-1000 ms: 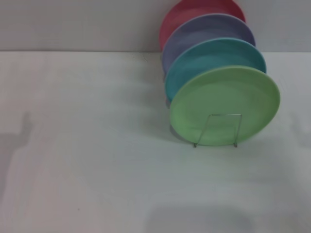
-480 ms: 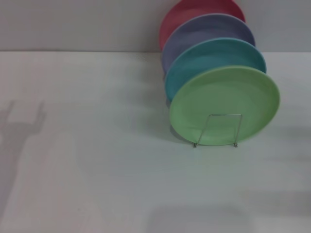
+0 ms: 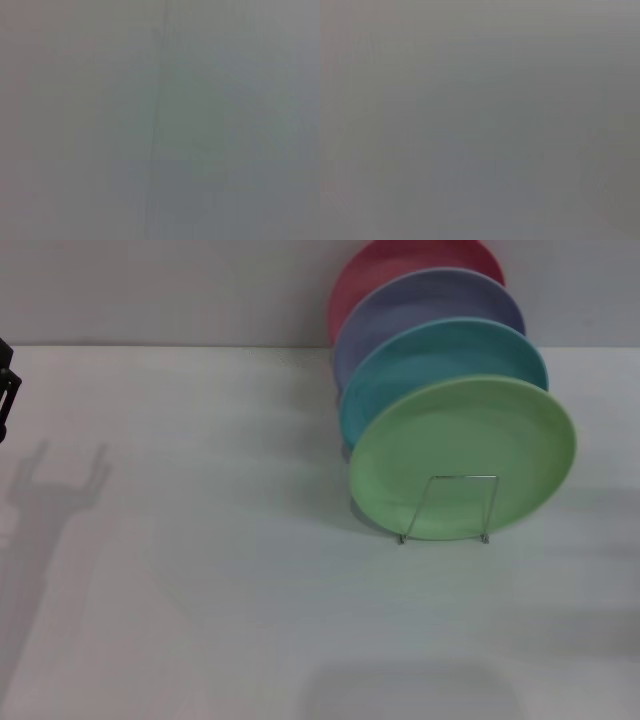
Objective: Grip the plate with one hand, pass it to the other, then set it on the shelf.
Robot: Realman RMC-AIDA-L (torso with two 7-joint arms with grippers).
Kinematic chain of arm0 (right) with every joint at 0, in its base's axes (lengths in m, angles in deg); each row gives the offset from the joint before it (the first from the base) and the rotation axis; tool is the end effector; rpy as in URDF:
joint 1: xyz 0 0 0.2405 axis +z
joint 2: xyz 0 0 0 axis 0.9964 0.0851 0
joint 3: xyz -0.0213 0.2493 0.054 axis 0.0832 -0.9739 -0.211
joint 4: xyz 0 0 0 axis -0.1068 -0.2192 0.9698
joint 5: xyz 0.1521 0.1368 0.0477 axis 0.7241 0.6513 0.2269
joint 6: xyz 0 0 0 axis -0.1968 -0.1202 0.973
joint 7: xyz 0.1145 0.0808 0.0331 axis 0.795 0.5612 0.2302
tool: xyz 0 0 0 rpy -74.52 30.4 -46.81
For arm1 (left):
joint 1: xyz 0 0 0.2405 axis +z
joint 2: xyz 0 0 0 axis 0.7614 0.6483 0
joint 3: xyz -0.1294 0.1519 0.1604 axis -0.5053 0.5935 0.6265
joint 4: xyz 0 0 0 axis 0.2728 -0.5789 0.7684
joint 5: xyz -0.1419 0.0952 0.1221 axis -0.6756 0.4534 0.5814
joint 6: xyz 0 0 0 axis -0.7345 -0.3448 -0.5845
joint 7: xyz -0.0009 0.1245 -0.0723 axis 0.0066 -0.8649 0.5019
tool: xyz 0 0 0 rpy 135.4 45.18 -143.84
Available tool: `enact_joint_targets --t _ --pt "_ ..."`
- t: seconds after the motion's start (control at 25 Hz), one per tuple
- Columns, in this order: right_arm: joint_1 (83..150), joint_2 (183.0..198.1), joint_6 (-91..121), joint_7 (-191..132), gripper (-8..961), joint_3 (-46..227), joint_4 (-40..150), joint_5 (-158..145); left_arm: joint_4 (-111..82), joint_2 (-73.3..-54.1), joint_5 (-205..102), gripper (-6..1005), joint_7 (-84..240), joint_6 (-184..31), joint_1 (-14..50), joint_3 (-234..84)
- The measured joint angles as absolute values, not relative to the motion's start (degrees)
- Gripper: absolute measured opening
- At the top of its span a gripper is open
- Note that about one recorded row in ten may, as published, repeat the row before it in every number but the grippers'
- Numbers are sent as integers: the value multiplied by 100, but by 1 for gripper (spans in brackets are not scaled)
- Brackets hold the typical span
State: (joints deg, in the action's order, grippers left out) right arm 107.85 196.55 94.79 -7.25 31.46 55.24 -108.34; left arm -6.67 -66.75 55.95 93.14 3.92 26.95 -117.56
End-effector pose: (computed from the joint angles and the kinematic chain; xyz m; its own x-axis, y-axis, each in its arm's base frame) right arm 0.3686 0.2836 0.0742 0.5505 0.3486 -0.7586 -0.8276 0.1086 -0.5507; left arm -0.3174 0.3018 0.0252 0.5811 -0.3132 0.7512 0.7417 -0.1762 -0.6472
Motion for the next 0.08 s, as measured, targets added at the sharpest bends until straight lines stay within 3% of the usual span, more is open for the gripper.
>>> enact_joint_targets --t 0.08 --pt "10827 19659 9382 -792 607 3093 5512 -10833 -670 -6675 5594 776 9318 373 2694 -11728"
